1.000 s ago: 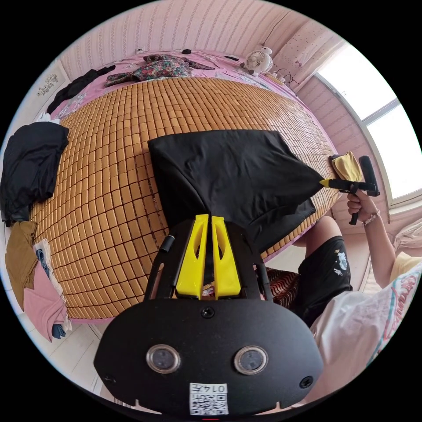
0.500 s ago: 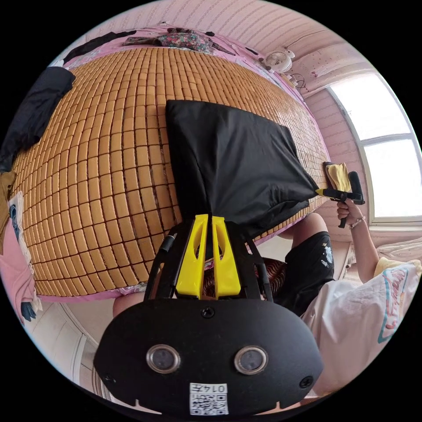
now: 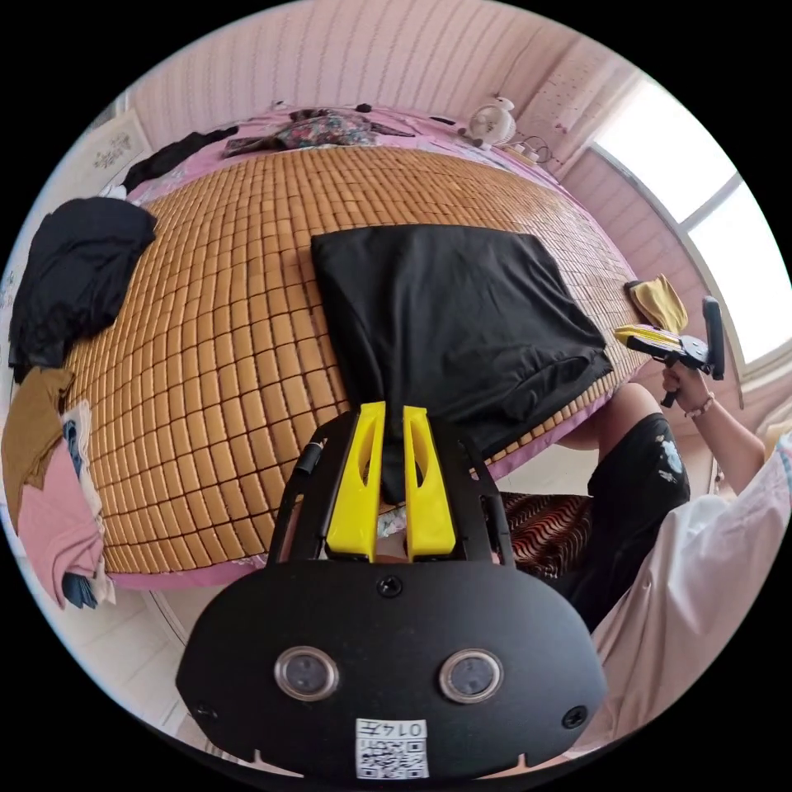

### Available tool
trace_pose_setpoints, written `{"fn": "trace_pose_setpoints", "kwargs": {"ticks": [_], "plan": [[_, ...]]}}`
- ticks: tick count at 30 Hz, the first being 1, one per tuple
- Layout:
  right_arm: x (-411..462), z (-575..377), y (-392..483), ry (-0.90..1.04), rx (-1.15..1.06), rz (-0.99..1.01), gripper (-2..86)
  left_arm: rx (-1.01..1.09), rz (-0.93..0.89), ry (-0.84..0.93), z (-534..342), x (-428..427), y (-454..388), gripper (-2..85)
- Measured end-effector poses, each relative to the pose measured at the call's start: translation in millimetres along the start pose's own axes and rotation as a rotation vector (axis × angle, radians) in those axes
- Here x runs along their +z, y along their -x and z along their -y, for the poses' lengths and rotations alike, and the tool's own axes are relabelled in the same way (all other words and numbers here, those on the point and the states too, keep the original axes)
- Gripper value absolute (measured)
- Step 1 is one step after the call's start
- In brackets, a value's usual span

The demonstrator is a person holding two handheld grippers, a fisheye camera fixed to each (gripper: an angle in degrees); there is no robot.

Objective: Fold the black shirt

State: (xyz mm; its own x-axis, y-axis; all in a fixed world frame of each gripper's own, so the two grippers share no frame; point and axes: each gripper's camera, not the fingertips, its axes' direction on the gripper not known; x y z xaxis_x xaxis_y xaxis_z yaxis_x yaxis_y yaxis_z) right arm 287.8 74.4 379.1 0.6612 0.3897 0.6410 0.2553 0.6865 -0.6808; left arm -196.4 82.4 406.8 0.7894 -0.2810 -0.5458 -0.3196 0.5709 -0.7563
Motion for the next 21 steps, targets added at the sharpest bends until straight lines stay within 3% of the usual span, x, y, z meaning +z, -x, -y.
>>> {"fn": "trace_pose_setpoints", "kwargs": {"ticks": [3,6,11,21], "plan": [[29,14,47,0.040,-0.115,0.098,5.9,0.144,-0.114,0.042,11,36,-51,3.9],[59,28,76,0.091,-0.152,0.075,6.2,0.245,-0.040,0.111,12,81,-88,3.4],[90,44,99,0.141,-0.130,0.012,5.4,0.275,0.027,0.200,1,135,-99,2.3],[108,63,128,0.303,-0.130,0.210,2.7,0.312,-0.030,0.194,-35,163,-101,-0.1]]}}
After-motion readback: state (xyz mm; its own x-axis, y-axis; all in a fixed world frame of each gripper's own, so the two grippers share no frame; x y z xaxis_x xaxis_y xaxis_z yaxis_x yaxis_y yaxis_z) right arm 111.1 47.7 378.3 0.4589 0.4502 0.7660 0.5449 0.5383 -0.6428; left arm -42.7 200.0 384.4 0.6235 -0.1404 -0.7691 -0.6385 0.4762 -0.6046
